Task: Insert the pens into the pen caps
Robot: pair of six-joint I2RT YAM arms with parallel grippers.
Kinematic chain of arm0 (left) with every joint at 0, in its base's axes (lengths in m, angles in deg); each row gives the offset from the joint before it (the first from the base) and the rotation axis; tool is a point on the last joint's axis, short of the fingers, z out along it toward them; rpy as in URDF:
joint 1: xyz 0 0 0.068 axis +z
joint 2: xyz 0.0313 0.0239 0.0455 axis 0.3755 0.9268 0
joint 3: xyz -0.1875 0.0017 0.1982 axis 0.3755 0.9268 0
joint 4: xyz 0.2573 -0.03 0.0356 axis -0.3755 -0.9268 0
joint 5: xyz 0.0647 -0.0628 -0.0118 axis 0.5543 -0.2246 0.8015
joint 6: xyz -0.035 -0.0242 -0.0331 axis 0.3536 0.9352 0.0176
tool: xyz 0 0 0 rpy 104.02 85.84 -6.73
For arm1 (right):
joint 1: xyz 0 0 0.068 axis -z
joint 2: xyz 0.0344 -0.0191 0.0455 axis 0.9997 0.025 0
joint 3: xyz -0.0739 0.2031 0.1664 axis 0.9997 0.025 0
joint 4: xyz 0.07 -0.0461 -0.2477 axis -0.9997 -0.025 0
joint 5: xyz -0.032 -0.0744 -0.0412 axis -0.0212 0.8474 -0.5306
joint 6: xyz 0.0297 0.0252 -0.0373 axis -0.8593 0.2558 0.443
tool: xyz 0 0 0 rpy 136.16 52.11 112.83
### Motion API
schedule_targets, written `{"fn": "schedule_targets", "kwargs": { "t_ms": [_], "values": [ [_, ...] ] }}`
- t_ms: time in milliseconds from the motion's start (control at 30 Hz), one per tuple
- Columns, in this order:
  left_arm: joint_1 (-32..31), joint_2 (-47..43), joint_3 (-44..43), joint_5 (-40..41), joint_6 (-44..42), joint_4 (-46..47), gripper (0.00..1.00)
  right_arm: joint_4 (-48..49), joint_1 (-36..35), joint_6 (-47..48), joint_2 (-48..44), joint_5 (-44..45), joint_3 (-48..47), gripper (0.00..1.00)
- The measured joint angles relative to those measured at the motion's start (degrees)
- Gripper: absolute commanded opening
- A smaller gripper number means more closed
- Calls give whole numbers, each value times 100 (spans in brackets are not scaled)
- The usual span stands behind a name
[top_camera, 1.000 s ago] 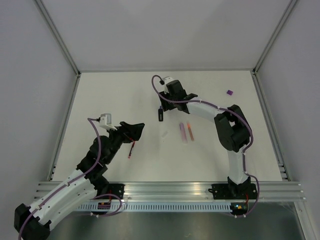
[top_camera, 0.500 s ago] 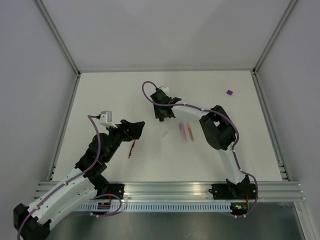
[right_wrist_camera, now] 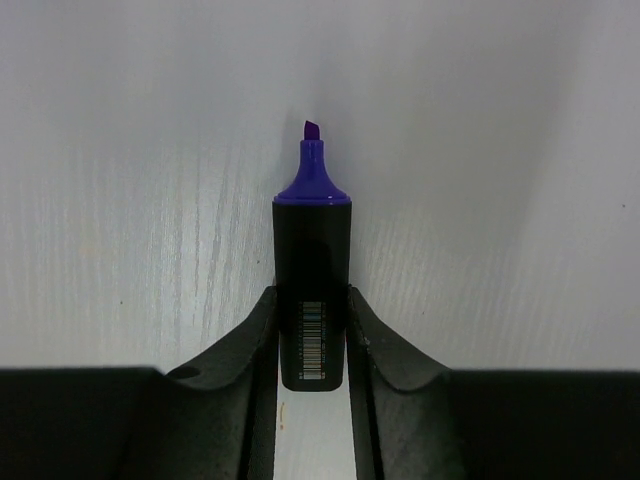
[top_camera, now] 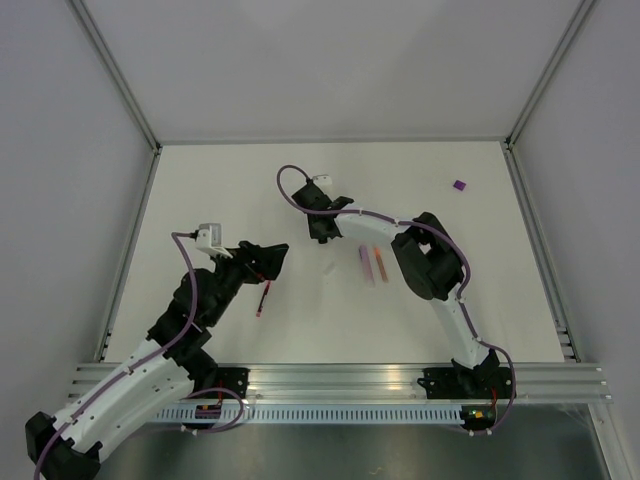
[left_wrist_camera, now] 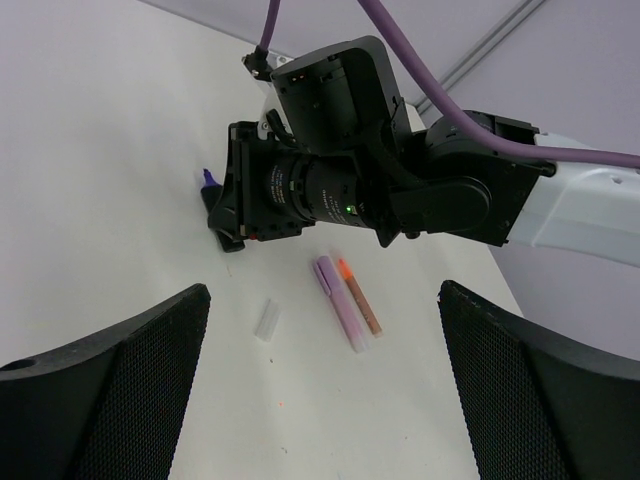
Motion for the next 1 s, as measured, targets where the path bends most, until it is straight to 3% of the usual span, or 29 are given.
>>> {"fn": "schedule_targets", "kwargs": {
  "t_ms": [67,100,267,533,1000],
  "values": [
    [0,33,0,-7,-11,0,99,-7,0,-15,0,-4,0,1],
    [0,76,0,-11,-13,0,99,-7,0,-15,0,-9,0,0],
    [0,496,-13,-109,2,2,96,116,13,15,-164,-63,258,0],
    [120,1329,-81,-586,278,20,94,636,79,208,-911,-236,1462,0],
    [1283,2844,-442,-1996,695,367,90,1580,103,352,-2277,-507,2575,0]
  ]
}}
